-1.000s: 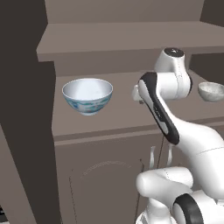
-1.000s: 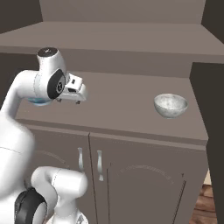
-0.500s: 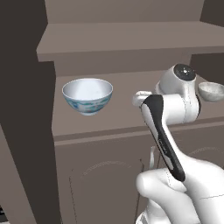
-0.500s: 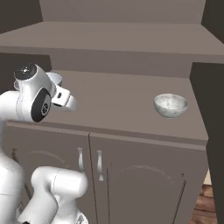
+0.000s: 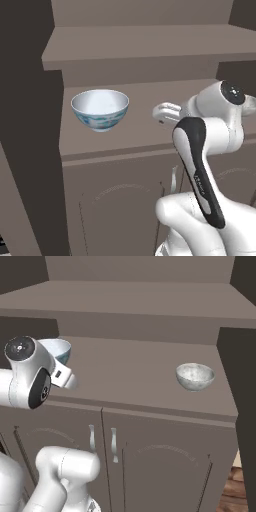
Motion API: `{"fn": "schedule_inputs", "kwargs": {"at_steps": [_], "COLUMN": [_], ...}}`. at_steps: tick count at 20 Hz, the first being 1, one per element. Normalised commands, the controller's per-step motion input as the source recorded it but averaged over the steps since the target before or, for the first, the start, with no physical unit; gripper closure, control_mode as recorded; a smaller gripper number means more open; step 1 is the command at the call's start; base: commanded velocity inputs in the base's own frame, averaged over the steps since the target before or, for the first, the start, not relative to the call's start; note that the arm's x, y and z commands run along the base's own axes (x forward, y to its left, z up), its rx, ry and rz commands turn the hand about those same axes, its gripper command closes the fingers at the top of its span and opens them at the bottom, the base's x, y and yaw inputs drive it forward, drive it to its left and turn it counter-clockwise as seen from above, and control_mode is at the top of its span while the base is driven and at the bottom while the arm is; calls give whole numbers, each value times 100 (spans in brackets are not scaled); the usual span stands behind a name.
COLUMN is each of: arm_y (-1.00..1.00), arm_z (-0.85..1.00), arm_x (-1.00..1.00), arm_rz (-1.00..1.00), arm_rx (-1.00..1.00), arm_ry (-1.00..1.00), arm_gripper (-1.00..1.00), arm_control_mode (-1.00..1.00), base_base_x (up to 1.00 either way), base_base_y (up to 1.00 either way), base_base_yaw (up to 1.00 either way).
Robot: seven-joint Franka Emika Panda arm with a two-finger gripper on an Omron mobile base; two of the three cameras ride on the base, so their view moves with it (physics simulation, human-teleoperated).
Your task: Take the smaller bowl and place it next to the appetizer plate on the dining counter , and place the larger bowl next to the plate with cooked food.
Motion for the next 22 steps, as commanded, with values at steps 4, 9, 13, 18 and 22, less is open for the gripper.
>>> {"fn": "schedule_inputs", "kwargs": {"at_steps": [4, 9, 13, 18, 22], "arm_y": [25, 12, 27, 44, 38], "arm_z": [32, 30, 2, 0, 0], "arm_x": [0, 0, 10, 42, 53], "arm_rz": [0, 0, 0, 0, -5], "arm_rx": [10, 12, 1, 0, 0], "arm_ry": [0, 1, 4, 3, 0], "arm_gripper": [-100, -100, -100, -100, -100], "arm_control_mode": [-100, -100, -100, -100, -100], "base_base_x": [0, 0, 0, 0, 0], "base_base_y": [0, 0, 0, 0, 0], "base_base_yaw": [0, 0, 0, 0, 0]}}
